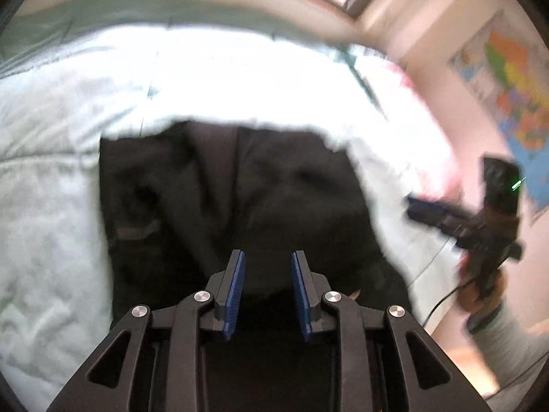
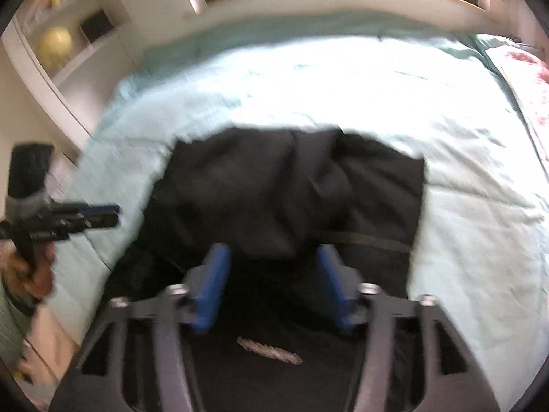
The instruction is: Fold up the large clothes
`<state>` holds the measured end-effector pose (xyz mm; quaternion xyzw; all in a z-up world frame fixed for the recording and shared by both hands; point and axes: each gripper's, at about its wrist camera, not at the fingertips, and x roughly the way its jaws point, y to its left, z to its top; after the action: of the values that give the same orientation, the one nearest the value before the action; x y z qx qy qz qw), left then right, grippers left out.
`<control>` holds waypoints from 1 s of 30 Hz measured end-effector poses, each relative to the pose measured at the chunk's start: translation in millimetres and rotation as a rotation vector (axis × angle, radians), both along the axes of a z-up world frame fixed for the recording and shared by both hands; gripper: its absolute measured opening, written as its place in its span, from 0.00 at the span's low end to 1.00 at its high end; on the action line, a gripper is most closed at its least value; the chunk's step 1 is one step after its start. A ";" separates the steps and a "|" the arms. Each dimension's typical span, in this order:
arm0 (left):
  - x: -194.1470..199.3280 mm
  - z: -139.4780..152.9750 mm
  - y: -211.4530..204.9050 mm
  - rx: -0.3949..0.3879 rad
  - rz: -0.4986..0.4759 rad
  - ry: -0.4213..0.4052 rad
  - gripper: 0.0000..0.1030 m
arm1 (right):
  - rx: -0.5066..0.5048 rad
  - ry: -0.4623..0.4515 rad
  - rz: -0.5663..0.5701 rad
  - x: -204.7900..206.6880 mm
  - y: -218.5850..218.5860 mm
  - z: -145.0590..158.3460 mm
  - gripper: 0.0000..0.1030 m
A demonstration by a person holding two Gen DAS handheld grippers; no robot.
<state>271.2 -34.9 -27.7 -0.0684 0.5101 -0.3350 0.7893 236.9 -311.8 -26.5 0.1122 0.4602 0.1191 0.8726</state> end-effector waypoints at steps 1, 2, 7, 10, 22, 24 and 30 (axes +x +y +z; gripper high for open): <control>5.7 4.7 -3.1 -0.032 0.006 -0.005 0.43 | 0.022 -0.013 -0.002 9.9 10.5 5.3 0.70; 13.6 6.6 -8.3 -0.053 0.010 -0.004 0.54 | 0.037 -0.014 -0.012 25.3 17.3 7.0 0.70; 40.2 -48.5 -36.8 -0.009 0.035 0.108 0.55 | -0.025 0.083 -0.017 78.2 54.6 -29.5 0.70; 43.7 -112.4 -40.8 0.150 0.084 0.207 0.52 | -0.109 0.219 -0.012 96.7 66.1 -94.3 0.64; 12.5 -85.2 -34.4 0.072 0.125 0.161 0.52 | -0.061 0.229 -0.091 72.6 70.3 -90.9 0.63; 0.4 -65.3 -25.7 -0.018 0.105 0.150 0.52 | -0.032 0.142 -0.059 49.9 74.7 -59.5 0.63; -4.8 -105.7 -35.0 0.104 0.130 0.241 0.52 | -0.108 0.201 0.001 34.9 101.1 -87.5 0.63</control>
<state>266.4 -69.9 -133.4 -0.1002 0.6123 -0.2455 0.7448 271.8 -210.7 -114.0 0.0759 0.5511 0.0827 0.8268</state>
